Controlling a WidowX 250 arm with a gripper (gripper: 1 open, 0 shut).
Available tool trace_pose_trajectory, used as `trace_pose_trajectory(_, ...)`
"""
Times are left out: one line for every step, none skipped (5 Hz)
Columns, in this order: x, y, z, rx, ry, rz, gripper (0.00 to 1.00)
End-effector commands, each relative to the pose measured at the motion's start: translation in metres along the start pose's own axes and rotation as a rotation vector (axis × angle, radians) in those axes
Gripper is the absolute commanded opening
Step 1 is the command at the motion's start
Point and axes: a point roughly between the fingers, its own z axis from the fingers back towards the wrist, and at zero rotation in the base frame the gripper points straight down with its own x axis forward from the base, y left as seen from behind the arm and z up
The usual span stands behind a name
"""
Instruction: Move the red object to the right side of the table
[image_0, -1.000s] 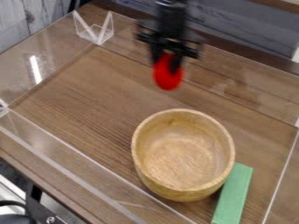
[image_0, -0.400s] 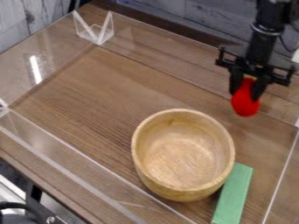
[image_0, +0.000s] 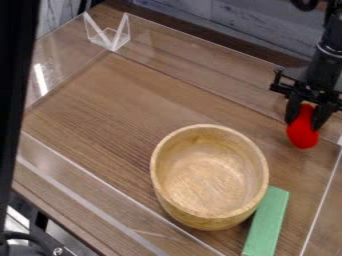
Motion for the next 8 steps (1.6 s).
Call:
trace_pose_trajectory(0.018, 0.007, 0.017, -0.021, -0.04, 0.109, 0.0)
trace_pose_trajectory(0.02, 0.016, 0.018, -0.01, -0.027, 0.093, 0.0)
trace_pose_trajectory(0.022, 0.021, 0.022, -0.004, -0.018, 0.072, 1.0)
trace_pose_trajectory(0.021, 0.02, 0.01, -0.003, -0.014, 0.077, 1.0)
trace_pose_trajectory(0.017, 0.02, -0.004, 0.0, -0.005, 0.091, 1.0)
trace_pose_trajectory(0.016, 0.022, -0.009, 0.003, -0.002, 0.05, 0.0)
trace_pose_trajectory(0.018, 0.026, -0.008, 0.004, -0.003, 0.009, 0.0)
trace_pose_trajectory(0.018, 0.023, -0.021, 0.007, 0.005, -0.003, 1.0)
